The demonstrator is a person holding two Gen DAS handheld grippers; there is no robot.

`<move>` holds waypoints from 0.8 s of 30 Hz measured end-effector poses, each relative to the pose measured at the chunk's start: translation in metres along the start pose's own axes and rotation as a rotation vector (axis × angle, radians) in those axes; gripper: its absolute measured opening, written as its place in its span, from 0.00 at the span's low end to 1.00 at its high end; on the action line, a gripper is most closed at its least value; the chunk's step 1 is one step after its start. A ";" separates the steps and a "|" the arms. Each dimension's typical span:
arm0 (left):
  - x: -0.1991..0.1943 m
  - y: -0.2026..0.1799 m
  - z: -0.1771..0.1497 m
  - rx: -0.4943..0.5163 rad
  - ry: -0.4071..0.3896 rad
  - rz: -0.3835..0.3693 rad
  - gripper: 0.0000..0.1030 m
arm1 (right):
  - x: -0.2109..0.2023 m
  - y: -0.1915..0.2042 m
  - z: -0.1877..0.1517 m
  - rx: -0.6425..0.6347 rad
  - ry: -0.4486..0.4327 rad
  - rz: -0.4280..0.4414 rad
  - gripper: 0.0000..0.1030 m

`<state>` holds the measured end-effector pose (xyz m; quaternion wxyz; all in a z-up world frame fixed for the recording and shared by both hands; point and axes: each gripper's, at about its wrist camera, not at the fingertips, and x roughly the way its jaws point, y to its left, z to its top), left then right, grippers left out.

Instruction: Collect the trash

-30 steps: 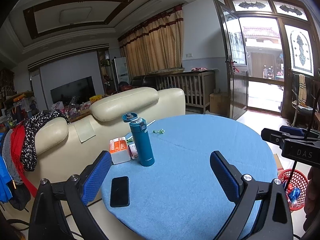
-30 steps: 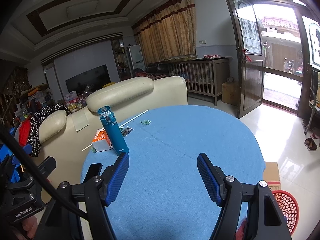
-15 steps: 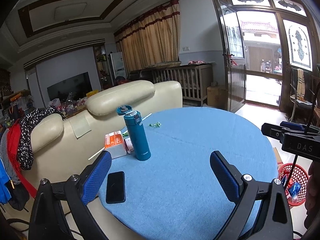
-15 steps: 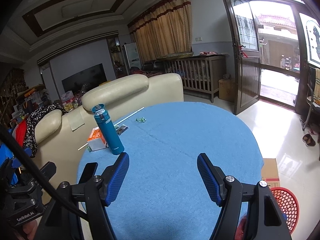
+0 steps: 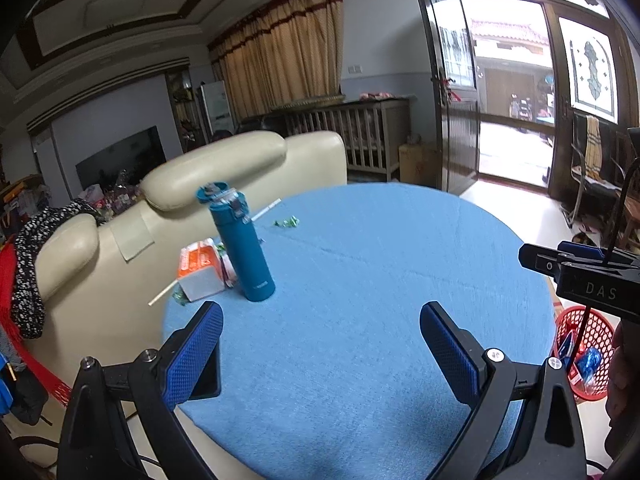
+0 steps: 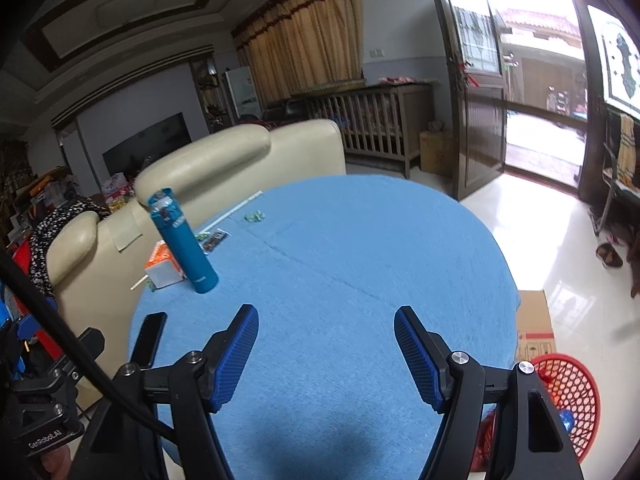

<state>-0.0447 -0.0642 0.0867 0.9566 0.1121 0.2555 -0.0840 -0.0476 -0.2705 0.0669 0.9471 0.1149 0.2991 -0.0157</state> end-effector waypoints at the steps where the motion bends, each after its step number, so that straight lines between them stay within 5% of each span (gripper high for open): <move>1: 0.006 -0.002 0.000 0.003 0.012 -0.002 0.96 | 0.003 -0.002 -0.001 0.004 0.006 -0.002 0.72; 24: 0.130 -0.047 -0.018 0.020 0.220 -0.065 0.96 | 0.117 -0.053 -0.029 -0.024 0.118 -0.108 0.72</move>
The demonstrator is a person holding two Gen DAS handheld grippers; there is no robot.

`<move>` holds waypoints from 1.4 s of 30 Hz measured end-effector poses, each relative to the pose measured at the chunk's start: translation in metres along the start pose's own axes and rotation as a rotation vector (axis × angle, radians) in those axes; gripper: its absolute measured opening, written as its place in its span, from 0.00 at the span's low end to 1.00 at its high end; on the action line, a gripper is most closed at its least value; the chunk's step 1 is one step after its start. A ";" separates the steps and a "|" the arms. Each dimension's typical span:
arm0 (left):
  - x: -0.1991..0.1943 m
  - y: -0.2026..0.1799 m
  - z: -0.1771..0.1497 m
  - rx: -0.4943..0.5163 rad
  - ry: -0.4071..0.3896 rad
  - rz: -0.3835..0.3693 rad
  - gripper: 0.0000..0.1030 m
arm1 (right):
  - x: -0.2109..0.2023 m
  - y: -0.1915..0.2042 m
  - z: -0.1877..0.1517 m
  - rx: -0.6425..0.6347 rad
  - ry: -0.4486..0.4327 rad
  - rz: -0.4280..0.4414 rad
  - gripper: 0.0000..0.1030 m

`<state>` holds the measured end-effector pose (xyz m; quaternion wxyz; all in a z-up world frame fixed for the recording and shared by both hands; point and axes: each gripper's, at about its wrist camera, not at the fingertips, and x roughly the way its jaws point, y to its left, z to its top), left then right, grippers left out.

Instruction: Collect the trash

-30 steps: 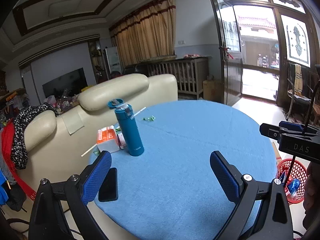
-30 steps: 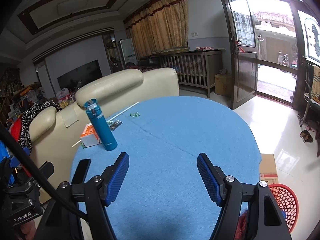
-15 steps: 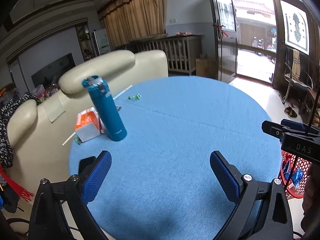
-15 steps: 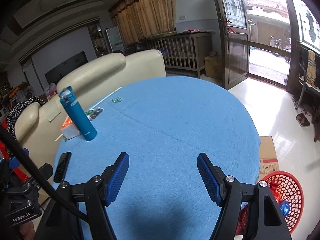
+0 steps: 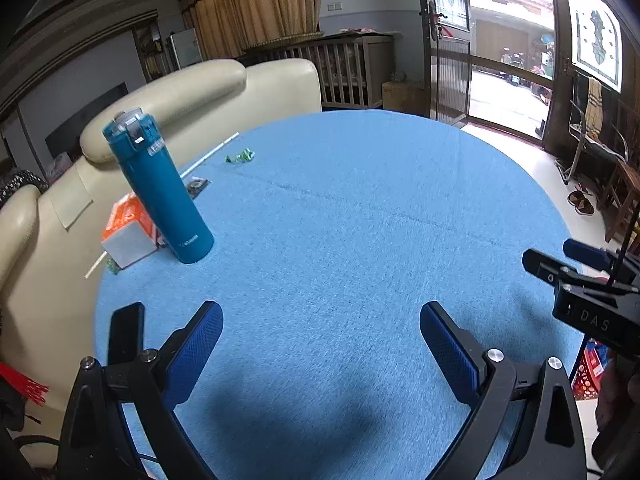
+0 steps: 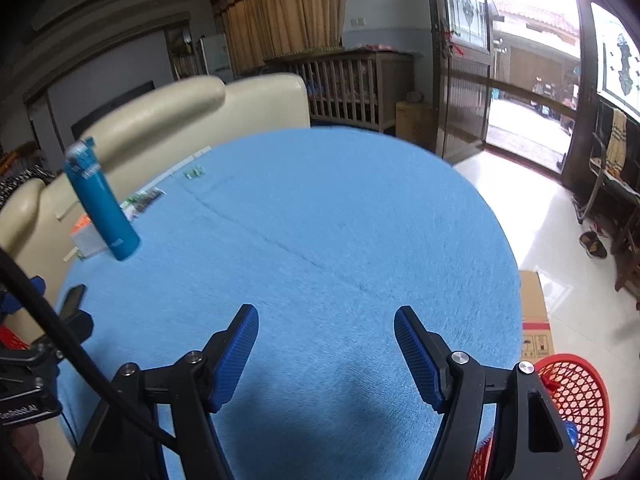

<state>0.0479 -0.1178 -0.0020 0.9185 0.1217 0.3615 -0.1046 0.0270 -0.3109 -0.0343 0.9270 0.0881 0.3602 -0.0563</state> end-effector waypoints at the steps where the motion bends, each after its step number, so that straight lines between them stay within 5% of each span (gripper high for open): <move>1: 0.003 -0.001 0.000 -0.001 0.004 0.004 0.96 | 0.004 -0.003 0.000 0.006 0.004 0.007 0.72; 42: 0.033 -0.001 0.015 -0.033 0.032 0.031 0.96 | 0.020 0.010 0.010 -0.054 -0.055 0.039 0.72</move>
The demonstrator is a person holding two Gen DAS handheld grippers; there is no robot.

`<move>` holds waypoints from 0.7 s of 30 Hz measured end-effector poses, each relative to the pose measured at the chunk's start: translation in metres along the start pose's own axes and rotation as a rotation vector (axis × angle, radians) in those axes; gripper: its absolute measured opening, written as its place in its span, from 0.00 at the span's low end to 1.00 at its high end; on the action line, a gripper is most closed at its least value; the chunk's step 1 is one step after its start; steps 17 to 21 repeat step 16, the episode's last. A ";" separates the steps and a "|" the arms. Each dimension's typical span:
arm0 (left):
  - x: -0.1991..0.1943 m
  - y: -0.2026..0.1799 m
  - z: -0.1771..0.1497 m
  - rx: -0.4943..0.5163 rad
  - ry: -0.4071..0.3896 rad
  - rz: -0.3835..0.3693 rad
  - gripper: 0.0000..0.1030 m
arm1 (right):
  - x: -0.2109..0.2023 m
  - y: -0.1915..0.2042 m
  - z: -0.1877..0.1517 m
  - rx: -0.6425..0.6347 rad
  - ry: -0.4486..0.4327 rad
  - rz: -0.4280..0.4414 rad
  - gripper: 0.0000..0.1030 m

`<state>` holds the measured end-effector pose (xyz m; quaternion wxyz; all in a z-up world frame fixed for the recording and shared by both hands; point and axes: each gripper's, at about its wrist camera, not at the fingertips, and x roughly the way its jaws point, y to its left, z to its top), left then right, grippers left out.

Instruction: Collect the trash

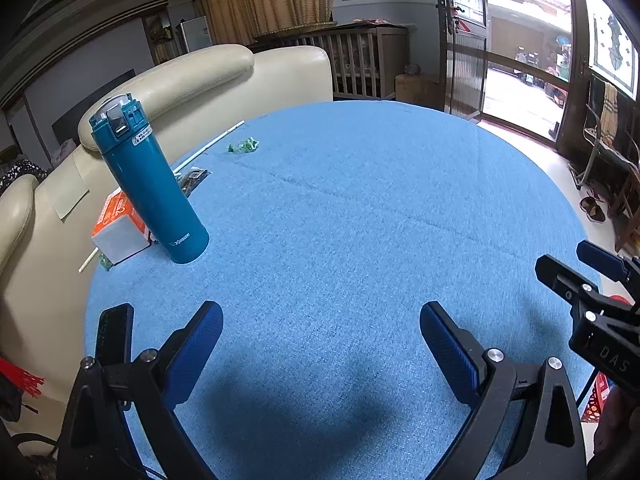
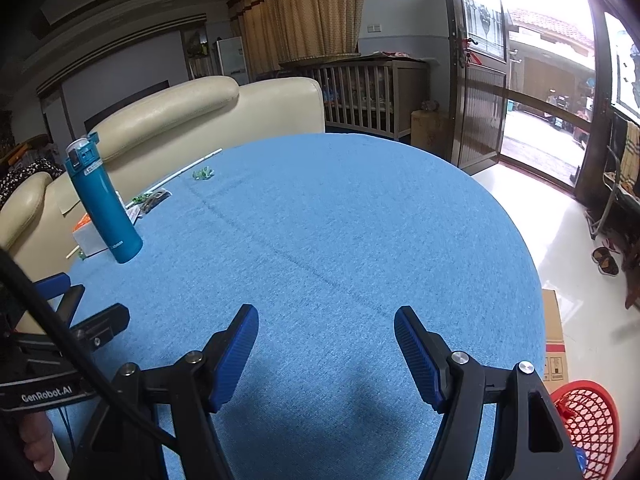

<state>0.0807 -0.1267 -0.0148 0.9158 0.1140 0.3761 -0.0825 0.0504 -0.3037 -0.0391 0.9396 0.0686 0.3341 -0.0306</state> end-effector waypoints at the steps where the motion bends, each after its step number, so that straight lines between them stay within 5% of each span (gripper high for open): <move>1: 0.000 0.000 0.000 0.000 0.000 -0.001 0.96 | 0.001 0.000 0.000 0.000 0.002 0.000 0.72; 21: 0.021 -0.004 -0.001 0.009 0.024 -0.012 0.96 | 0.017 -0.002 0.000 -0.004 0.026 -0.025 0.72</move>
